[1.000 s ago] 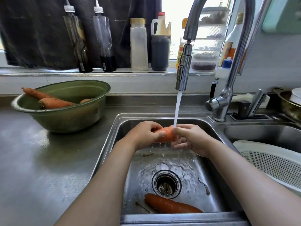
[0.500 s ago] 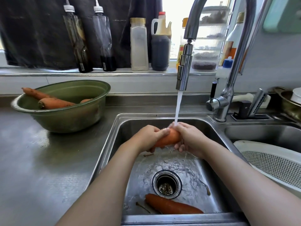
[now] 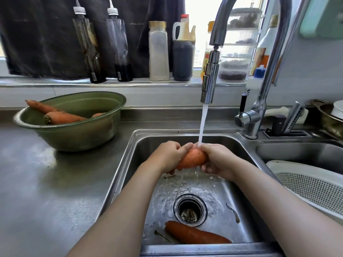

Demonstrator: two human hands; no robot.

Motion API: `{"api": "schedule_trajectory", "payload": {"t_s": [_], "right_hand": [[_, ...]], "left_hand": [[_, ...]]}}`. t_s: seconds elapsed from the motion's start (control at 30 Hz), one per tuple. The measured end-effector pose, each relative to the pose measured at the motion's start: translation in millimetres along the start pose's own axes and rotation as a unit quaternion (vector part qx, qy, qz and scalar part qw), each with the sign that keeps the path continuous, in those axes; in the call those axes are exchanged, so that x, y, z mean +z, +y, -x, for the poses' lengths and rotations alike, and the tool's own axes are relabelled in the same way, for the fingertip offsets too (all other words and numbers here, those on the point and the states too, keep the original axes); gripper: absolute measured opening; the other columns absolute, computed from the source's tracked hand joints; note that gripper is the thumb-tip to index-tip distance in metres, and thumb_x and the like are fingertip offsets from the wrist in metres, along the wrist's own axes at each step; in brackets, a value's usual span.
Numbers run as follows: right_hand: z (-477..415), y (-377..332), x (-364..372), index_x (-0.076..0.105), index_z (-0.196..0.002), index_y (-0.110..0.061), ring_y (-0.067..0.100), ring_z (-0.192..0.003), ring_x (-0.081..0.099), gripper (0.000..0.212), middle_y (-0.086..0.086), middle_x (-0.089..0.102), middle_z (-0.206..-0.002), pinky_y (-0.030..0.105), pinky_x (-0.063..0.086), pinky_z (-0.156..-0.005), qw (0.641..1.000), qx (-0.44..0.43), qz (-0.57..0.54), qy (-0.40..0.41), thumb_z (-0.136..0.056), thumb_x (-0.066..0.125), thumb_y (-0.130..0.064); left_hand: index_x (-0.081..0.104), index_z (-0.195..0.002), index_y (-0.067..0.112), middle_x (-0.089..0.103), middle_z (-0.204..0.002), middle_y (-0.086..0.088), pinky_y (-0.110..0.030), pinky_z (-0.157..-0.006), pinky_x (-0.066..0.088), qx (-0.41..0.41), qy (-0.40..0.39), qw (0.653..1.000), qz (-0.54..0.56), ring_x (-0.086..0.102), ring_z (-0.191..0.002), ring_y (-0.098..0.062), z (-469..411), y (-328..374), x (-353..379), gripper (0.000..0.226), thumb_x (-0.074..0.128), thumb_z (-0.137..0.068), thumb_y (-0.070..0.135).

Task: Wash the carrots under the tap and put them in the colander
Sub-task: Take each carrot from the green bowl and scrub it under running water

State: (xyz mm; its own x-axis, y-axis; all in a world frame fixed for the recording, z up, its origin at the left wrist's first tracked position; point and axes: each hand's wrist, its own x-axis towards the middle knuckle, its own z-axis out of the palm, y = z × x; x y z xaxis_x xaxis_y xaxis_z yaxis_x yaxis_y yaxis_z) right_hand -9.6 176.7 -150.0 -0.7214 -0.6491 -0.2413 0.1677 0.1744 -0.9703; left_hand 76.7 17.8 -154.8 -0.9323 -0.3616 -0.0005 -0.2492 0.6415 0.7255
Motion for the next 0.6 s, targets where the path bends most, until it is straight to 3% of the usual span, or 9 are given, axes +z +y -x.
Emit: {"api": "schedule_trajectory", "payload": {"t_s": [0.07, 0.13, 0.3, 0.37, 0.47, 0.53, 0.6], "right_hand": [[1, 0, -5, 0.071, -0.121, -0.013, 0.014, -0.048, 0.049, 0.033, 0.011, 0.061, -0.084, 0.02, 0.037, -0.039, 0.996, 0.014, -0.055, -0.065, -0.109, 0.042, -0.022], [1, 0, -6, 0.071, -0.125, -0.016, 0.012, -0.051, 0.046, 0.034, 0.008, 0.059, -0.084, 0.02, 0.037, -0.041, 0.994, 0.009, -0.069, -0.081, -0.108, 0.042, -0.021], [-2, 1, 4, 0.076, -0.097, -0.018, 0.011, -0.037, 0.038, 0.026, 0.002, 0.053, -0.056, 0.019, 0.027, -0.035, 0.996, -0.033, 0.008, 0.08, -0.104, 0.058, -0.036], [-2, 2, 2, 0.076, -0.098, -0.019, 0.01, -0.04, 0.04, 0.028, 0.003, 0.056, -0.061, 0.02, 0.03, -0.036, 0.996, -0.042, 0.007, 0.072, -0.105, 0.057, -0.039], [0, 2, -2, 0.068, -0.119, -0.017, 0.008, -0.049, 0.042, 0.019, 0.006, 0.057, -0.081, 0.019, 0.033, -0.043, 0.998, -0.058, 0.014, -0.016, -0.103, 0.062, -0.025], [0, 4, -1, 0.066, -0.115, -0.019, 0.008, -0.049, 0.041, 0.013, 0.005, 0.052, -0.078, 0.021, 0.033, -0.043, 0.997, -0.072, 0.029, -0.027, -0.104, 0.061, -0.022], [-2, 5, 6, 0.069, -0.104, -0.021, 0.009, -0.044, 0.042, 0.015, 0.003, 0.051, -0.07, 0.022, 0.032, -0.041, 0.995, -0.078, 0.053, 0.019, -0.106, 0.056, -0.028]], "left_hand": [[0.069, -0.091, 0.017, 0.074, -0.075, -0.01, -0.032, -0.051, 0.052, -0.004, 0.017, 1.0, -0.008, 0.066, -0.05, -0.022, 0, -2, -2, 0.06, 0.038, -0.101, 0.068], [0.068, -0.092, 0.019, 0.072, -0.08, -0.011, -0.032, -0.051, 0.052, -0.005, 0.024, 1.0, -0.002, 0.067, -0.051, -0.022, 0, -1, -2, 0.059, 0.034, -0.104, 0.065], [0.061, -0.099, 0.023, 0.068, -0.086, -0.008, -0.029, -0.05, 0.051, 0.02, -0.018, 1.0, 0.016, 0.066, -0.051, -0.017, 2, 5, 4, 0.045, 0.037, -0.105, 0.06], [0.059, -0.106, 0.022, 0.069, -0.09, -0.009, -0.029, -0.05, 0.051, 0.004, -0.02, 0.999, 0.033, 0.067, -0.054, -0.018, 1, 5, 5, 0.041, 0.037, -0.106, 0.058], [0.054, -0.112, 0.021, 0.068, -0.092, -0.01, -0.028, -0.046, 0.049, -0.025, -0.001, 0.999, 0.045, 0.067, -0.054, -0.019, 0, 2, 3, 0.037, 0.036, -0.108, 0.052], [0.055, -0.108, 0.019, 0.069, -0.087, -0.012, -0.03, -0.046, 0.049, -0.022, -0.004, 0.999, 0.046, 0.066, -0.05, -0.02, -1, -1, 3, 0.038, 0.035, -0.108, 0.052], [0.059, -0.099, 0.016, 0.069, -0.079, -0.013, -0.034, -0.05, 0.054, -0.015, -0.011, 0.999, 0.047, 0.067, -0.049, -0.023, -1, -3, 3, 0.043, 0.035, -0.108, 0.05]]}}
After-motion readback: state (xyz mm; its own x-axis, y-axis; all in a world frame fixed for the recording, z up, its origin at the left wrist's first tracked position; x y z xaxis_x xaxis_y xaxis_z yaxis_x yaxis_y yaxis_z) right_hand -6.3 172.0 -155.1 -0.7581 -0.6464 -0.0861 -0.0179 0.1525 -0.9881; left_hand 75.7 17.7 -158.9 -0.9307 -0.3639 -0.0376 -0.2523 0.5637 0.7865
